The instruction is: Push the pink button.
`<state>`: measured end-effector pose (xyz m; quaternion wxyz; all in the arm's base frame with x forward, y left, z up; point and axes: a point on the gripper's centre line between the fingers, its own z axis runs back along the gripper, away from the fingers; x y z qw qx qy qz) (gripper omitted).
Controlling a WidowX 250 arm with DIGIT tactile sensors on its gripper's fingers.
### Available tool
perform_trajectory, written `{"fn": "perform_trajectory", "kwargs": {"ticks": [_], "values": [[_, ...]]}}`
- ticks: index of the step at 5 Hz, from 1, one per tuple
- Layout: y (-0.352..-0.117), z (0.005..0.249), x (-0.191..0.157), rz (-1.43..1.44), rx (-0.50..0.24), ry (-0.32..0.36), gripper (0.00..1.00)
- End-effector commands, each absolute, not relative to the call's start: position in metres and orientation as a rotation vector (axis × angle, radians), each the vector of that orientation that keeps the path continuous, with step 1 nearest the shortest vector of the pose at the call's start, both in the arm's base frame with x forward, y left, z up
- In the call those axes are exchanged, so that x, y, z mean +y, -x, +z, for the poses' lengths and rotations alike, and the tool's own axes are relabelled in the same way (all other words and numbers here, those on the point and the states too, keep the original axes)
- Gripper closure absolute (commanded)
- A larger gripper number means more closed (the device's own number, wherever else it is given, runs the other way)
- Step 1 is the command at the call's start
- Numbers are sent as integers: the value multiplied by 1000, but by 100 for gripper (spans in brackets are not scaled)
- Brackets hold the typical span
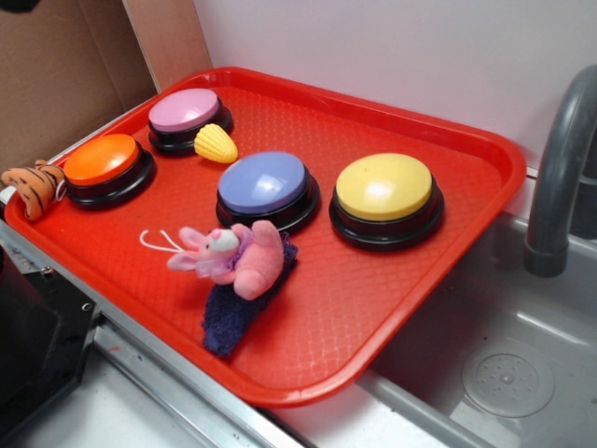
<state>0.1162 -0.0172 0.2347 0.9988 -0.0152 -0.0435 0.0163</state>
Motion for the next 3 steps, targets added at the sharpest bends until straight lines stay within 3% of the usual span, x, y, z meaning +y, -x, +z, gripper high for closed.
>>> {"fn": "perform_trajectory", "kwargs": {"ticks": [1, 2, 3], "values": [[-116, 235, -17, 33, -87, 30, 0], [-152, 204, 19, 143, -2, 11, 0], [-202, 179, 33, 217, -108, -45, 0]]}}
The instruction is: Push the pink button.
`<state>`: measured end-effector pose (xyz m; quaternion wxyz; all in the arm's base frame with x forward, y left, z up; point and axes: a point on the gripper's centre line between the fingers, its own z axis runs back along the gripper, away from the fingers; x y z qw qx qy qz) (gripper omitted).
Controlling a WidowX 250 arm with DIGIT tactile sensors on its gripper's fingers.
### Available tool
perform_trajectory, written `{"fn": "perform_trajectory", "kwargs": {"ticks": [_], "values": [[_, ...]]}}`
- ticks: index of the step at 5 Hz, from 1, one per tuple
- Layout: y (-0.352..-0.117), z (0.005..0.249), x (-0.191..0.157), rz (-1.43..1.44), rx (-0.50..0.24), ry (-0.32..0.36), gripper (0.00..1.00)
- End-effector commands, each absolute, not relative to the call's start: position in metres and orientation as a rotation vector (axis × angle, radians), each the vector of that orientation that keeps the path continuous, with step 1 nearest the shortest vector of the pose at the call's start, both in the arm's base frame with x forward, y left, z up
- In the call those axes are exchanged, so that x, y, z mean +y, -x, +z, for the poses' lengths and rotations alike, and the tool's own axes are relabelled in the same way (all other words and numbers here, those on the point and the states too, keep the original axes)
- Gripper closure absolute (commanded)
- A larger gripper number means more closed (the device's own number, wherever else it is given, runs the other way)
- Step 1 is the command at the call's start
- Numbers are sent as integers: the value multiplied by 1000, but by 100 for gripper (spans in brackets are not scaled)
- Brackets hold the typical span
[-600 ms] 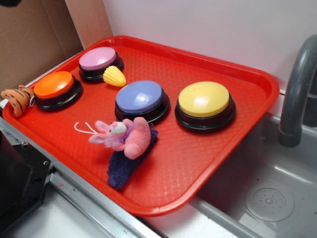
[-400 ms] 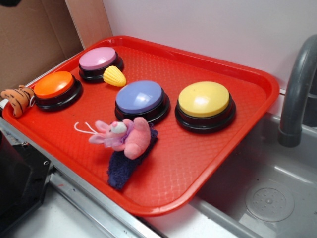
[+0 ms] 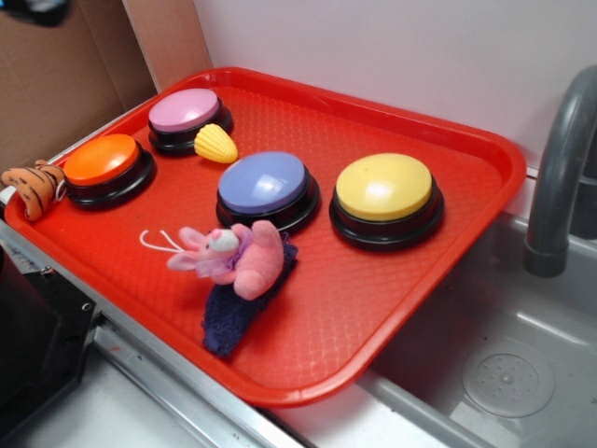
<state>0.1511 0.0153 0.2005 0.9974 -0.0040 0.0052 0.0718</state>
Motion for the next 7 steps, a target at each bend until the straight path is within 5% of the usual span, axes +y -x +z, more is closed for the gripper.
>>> {"fn": "perform_trajectory", "kwargs": {"ticks": [1, 2, 4, 5, 7], "values": [[-246, 159, 54, 325, -186, -40, 0], [-265, 128, 79, 410, -239, -90, 0], [-265, 97, 132, 450, -202, -133, 0], [-260, 92, 138, 380, -274, -109, 0], [-260, 92, 138, 380, -274, -109, 0]]}}
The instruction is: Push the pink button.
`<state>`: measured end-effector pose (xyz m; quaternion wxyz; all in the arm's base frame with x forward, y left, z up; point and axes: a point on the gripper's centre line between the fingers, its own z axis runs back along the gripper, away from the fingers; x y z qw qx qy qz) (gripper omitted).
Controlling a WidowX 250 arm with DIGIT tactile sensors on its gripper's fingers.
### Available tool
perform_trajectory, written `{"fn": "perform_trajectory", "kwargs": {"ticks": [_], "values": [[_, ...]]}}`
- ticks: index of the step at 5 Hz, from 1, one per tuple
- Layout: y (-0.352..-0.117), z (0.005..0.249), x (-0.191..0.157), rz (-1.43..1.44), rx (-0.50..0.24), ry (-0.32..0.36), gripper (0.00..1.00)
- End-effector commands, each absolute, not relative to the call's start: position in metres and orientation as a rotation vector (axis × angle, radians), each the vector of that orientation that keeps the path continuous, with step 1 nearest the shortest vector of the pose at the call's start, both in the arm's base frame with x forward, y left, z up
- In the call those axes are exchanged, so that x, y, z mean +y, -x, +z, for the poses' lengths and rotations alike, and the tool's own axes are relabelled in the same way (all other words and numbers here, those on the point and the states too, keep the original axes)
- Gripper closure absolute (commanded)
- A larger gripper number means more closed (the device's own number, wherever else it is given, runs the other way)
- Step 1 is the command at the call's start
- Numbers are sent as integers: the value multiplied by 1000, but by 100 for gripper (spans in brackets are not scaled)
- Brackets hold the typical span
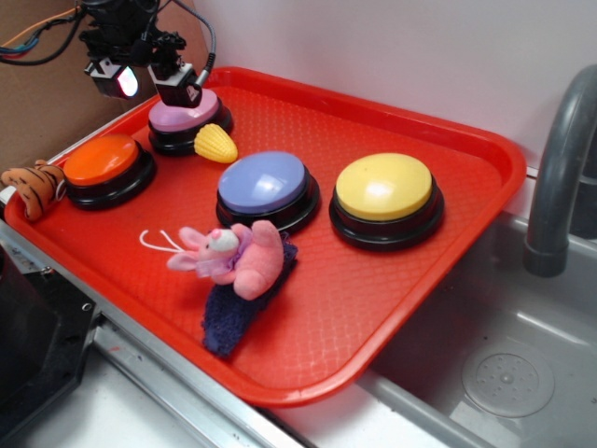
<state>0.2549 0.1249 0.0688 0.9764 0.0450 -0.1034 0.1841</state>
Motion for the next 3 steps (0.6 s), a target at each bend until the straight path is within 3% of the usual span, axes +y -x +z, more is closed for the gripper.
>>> {"fn": "perform_trajectory", "kwargs": {"ticks": [1, 3], "values": [[-260, 92, 138, 380, -274, -109, 0], [-285, 60, 126, 402, -213, -220, 0]]}}
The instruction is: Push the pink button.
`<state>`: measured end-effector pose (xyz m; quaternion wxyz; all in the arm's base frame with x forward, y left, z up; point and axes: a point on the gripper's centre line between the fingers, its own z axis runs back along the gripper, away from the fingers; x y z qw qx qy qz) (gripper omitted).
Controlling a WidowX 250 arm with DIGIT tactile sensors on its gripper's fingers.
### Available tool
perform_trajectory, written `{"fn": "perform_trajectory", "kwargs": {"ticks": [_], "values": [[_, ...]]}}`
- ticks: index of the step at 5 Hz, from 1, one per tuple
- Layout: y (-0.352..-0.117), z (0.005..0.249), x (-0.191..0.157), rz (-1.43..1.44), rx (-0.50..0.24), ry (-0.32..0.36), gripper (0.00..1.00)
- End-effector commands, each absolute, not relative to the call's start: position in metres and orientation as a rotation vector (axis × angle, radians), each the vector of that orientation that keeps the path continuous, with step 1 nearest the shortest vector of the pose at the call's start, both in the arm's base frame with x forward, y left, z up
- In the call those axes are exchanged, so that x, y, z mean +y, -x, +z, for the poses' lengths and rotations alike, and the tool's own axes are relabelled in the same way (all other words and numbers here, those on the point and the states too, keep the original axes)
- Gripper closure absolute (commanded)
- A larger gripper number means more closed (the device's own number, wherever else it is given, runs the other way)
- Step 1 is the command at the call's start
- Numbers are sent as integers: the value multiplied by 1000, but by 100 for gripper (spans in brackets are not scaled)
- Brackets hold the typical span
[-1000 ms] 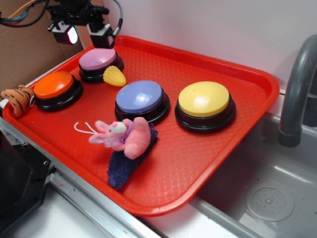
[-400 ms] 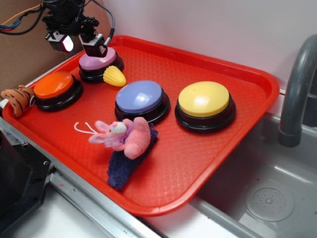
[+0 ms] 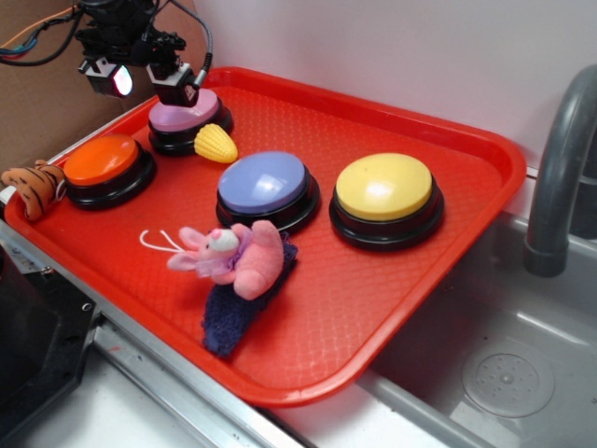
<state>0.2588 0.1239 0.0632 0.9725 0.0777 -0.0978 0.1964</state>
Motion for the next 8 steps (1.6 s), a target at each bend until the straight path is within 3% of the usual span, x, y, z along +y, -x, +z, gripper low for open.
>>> {"fn": "perform_trajectory", "kwargs": {"ticks": [1, 2, 3, 4, 5, 8], "values": [[-284, 54, 126, 424, -179, -233, 0], [-275, 61, 129, 425, -176, -217, 0], [-259, 87, 132, 426, -242, -183, 0], [-237, 114, 152, 458, -335, -59, 0], [-235, 125, 160, 449, -350, -8, 0], [-235, 147, 145, 489, -350, -139, 0]]}}
